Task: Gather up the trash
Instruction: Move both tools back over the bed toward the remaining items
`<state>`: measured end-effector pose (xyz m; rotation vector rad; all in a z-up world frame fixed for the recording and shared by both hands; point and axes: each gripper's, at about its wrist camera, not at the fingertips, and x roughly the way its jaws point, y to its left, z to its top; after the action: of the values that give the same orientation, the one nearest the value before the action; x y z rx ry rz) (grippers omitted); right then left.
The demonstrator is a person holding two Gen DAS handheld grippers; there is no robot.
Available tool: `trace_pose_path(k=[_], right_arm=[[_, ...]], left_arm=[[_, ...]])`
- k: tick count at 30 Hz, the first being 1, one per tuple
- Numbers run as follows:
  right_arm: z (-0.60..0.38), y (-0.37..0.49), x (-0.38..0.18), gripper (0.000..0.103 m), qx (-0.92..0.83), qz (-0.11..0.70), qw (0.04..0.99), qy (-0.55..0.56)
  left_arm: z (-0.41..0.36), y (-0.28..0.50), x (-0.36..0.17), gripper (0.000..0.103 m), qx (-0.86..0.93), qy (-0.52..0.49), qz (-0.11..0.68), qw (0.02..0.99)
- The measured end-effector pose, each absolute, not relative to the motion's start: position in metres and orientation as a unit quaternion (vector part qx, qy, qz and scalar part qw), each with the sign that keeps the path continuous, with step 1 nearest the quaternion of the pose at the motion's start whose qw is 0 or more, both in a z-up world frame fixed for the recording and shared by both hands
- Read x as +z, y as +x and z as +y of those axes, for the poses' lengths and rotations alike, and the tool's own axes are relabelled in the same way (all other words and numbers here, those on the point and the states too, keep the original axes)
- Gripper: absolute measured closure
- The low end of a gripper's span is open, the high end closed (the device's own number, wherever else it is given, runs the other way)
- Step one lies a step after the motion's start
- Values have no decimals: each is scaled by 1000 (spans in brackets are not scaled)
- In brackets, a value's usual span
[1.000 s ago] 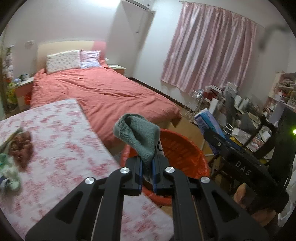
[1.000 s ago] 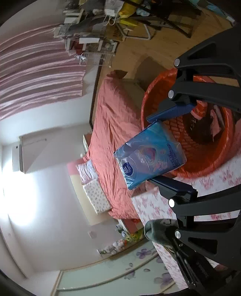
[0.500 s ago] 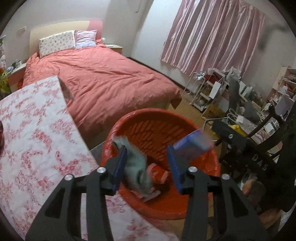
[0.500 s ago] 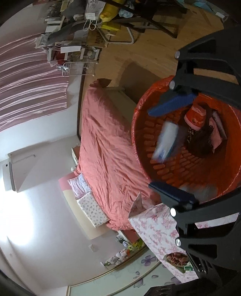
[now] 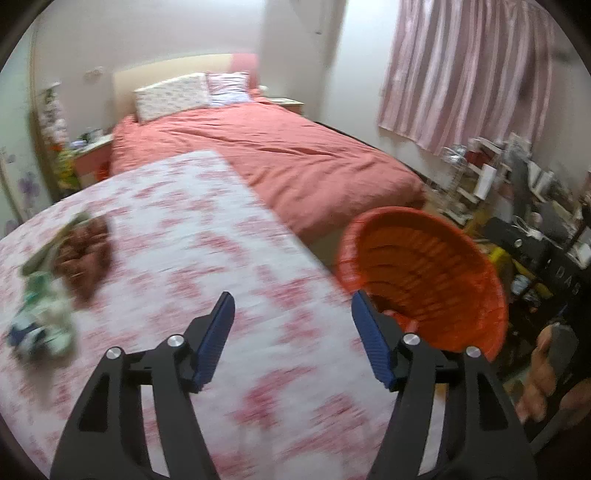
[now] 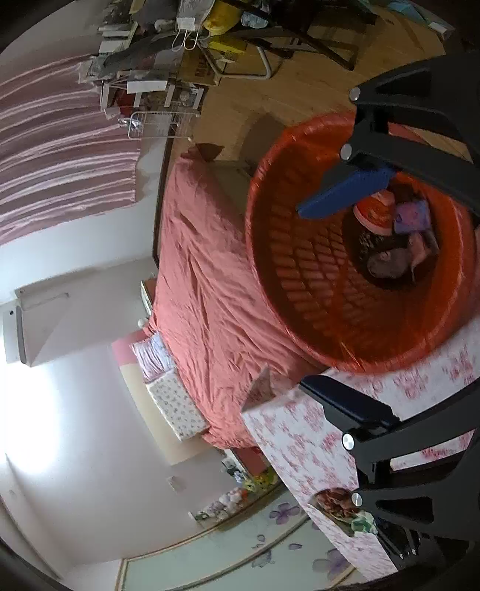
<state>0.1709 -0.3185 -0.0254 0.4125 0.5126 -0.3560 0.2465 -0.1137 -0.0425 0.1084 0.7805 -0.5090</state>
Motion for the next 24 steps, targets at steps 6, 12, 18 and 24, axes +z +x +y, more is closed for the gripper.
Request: trace_pose_path(k=[6,12,18,24], right_arm=[[-282,182,-22,5,-155,272,935,167],[-243,194,-24,5,-122,293,938,137],[-212,200,-26,5,-91,311,939,118],[-188,205,-28,5,-70,322,939,103]], left_arm=[[-29,247,-36,33,-161,29,371,914],[58,261,-39,28,-43,-6,372,927],[96,287,-57,26,21,-13,396,918],[120,287,-70,26,36,-18,410,911]])
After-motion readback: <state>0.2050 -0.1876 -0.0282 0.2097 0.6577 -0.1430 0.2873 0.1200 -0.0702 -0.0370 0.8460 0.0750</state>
